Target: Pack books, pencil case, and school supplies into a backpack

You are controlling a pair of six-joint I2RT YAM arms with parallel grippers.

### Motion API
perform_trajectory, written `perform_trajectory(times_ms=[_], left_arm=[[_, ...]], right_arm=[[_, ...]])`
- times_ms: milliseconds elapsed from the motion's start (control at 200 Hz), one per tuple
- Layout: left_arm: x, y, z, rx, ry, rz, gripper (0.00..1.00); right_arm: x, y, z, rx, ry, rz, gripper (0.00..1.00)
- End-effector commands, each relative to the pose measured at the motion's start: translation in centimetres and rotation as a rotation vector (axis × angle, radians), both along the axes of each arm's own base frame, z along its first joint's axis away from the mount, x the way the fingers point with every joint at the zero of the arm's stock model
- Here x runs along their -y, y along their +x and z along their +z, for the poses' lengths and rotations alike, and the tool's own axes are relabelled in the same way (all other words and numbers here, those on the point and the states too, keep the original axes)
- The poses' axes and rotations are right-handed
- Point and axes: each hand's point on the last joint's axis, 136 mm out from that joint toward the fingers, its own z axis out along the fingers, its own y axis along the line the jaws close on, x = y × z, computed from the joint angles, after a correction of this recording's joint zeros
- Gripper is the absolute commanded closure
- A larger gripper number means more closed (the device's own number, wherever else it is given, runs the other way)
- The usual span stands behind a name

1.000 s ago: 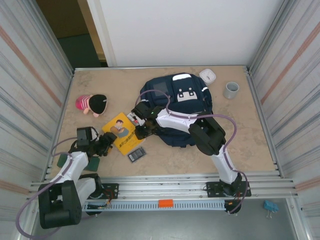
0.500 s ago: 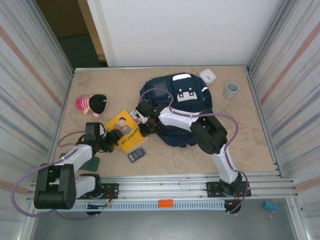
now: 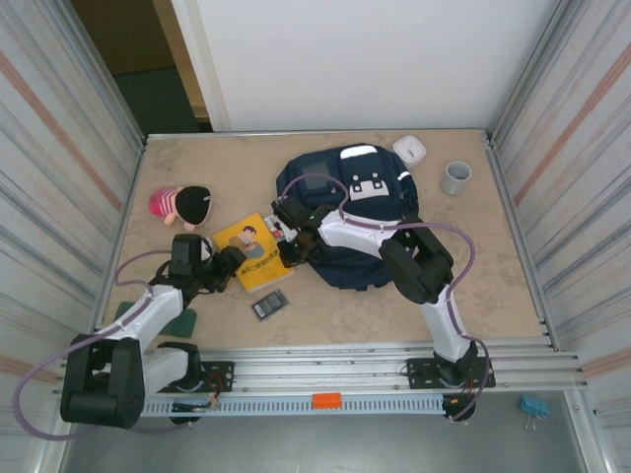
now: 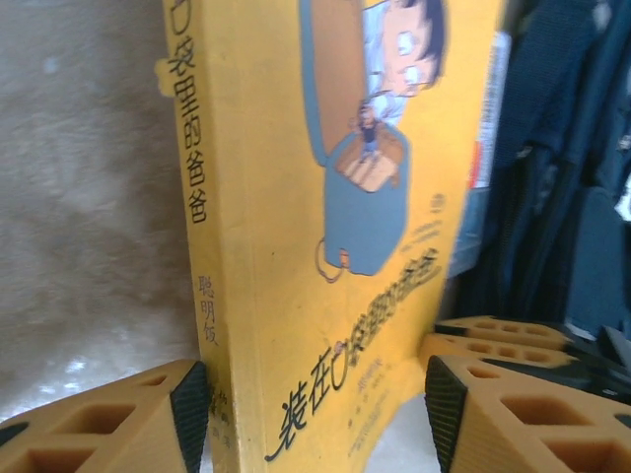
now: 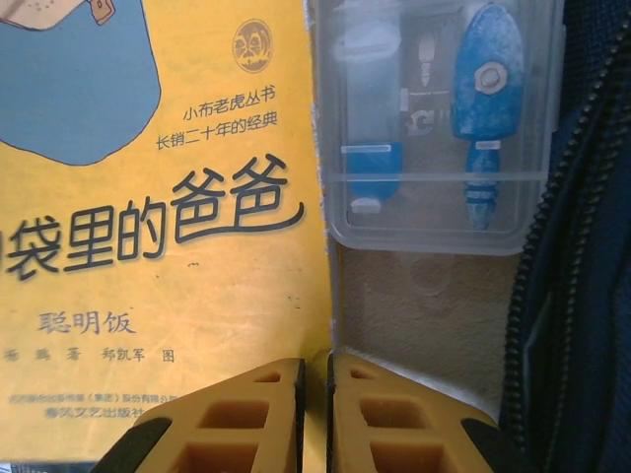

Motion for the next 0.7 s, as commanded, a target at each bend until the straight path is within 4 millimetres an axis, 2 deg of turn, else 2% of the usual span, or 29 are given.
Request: perform_trajectory(times_ms=[0, 135, 281, 371, 461, 546, 697], left_arm=[[3.4, 1.2, 2.8, 0.109, -0.16, -0.099, 0.39], [4.3, 1.7, 3.6, 0.136, -0.202, -0.12, 0.39], [5.2, 1.9, 6.0, 0.193, -0.236, -0.138, 0.39], [5.2, 1.9, 7.8, 0.231, -0.244, -0.13, 0.39], [4.6, 1.8, 8.7, 0.252, -0.208, -0.119, 0.37], [4.2, 1.6, 7.9, 0.234, -0.168, -0.124, 0.35], [4.9, 1.9, 6.1, 0.21, -0.239, -0.122, 0.36]], right_arm=[[-2.7, -3.3, 0.6, -0.102, 0.12, 0.066, 0.86], [-2.7, -3.1, 0.7, -0.106, 0.133, 0.056, 0.86], [-2.7, -3.0, 0.7, -0.113, 0.137, 0.051, 0.86], [-2.6, -3.0, 0.9, -0.109, 0.14, 0.052, 0.86], [-2.5, -2.8, 1.3, -0.102, 0.145, 0.056, 0.86], [-2.4, -2.4, 1.7, -0.096, 0.151, 0.055, 0.86], [-2.5, -2.5, 1.7, -0.102, 0.157, 0.057, 0.87]])
